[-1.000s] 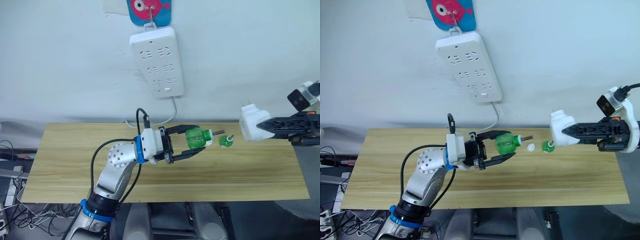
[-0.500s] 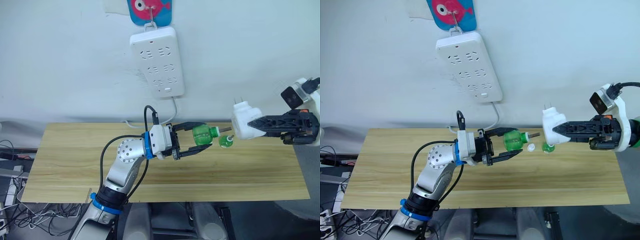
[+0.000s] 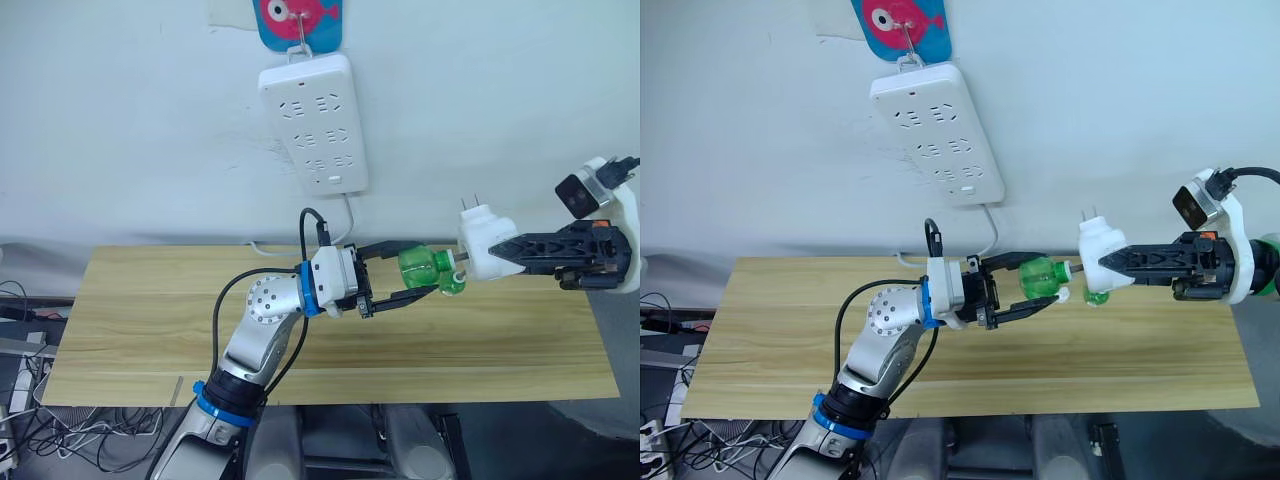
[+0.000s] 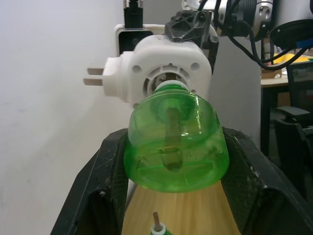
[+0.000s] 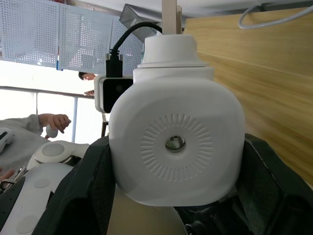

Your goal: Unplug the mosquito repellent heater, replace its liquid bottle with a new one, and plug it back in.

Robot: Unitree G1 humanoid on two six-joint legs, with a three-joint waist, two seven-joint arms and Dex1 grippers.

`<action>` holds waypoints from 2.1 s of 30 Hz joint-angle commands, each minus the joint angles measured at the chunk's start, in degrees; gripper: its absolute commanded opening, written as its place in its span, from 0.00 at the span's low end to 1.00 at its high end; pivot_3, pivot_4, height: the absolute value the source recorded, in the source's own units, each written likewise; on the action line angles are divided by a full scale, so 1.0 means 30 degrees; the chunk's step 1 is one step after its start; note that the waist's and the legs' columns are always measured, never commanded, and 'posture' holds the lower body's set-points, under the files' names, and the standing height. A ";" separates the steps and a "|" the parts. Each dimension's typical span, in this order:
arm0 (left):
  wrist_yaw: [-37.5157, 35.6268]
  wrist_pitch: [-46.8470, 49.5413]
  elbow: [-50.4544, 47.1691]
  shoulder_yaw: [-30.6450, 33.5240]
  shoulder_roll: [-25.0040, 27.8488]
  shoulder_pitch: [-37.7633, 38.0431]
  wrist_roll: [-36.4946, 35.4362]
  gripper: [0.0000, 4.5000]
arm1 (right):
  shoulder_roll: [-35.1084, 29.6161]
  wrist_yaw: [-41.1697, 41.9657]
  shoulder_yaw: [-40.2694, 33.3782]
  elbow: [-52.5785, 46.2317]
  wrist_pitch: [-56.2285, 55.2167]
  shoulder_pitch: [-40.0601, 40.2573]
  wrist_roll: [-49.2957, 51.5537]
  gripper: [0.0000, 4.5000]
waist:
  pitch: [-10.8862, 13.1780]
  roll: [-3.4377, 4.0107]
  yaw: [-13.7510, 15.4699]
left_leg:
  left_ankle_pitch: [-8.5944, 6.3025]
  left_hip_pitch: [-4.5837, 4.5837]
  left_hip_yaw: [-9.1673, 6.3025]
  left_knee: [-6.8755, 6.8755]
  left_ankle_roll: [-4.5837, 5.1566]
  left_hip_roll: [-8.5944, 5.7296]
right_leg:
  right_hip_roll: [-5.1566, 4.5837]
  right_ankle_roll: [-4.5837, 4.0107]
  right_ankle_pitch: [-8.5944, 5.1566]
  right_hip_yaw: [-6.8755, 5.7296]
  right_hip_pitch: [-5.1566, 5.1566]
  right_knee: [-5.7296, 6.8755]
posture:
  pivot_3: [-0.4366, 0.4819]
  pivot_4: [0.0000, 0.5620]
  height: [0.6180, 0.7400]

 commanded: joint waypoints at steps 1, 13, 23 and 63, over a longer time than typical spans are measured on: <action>-0.0011 -0.0138 -0.0749 -0.0451 -0.0137 0.0022 0.0095 0.50 | -0.0040 -0.0005 -0.0168 -0.0475 -0.0170 -0.0421 0.0564 0.66 | 0.0000 0.0000 -0.0001 | 0.0000 0.0000 0.0000 0.0000 0.0000 0.0000 | 0.0000 0.0000 0.0000 0.0000 0.0000 -0.0001 | 0.25 0.64 1.00; 0.0666 0.0981 -0.0857 -0.0351 0.0162 -0.0399 0.0568 0.50 | -0.0238 -0.0117 -0.0354 -0.1238 -0.0402 0.0118 0.0564 0.66 | 0.0000 0.0000 -0.0001 | 0.0000 -0.0003 -0.0001 -0.0003 0.0000 0.0000 | 0.0000 0.0000 0.0000 -0.0001 0.0000 -0.0009 | 0.25 0.64 1.00; 0.0946 0.1756 -0.1512 -0.0561 -0.0078 -0.0660 0.0494 0.50 | 0.0199 -0.1177 -0.0269 -0.1655 -0.1072 0.0175 0.0564 0.66 | 0.0002 -0.0001 0.0001 | 0.0000 -0.0004 -0.0001 -0.0006 0.0000 0.0000 | 0.0000 0.0000 0.0000 -0.0002 0.0000 -0.0013 | 0.25 0.64 1.00; 0.1203 0.2235 -0.0876 -0.0614 -0.1282 -0.1095 -0.0032 0.50 | -0.2509 0.3862 0.0144 -0.6477 -0.1507 0.2916 0.0564 0.99 | 0.0002 0.0001 0.0033 | -0.0005 -0.0017 -0.0010 -0.0010 0.0008 0.0002 | -0.0001 0.0001 0.0000 -0.0021 -0.0001 -0.0054 | 0.23 0.62 1.00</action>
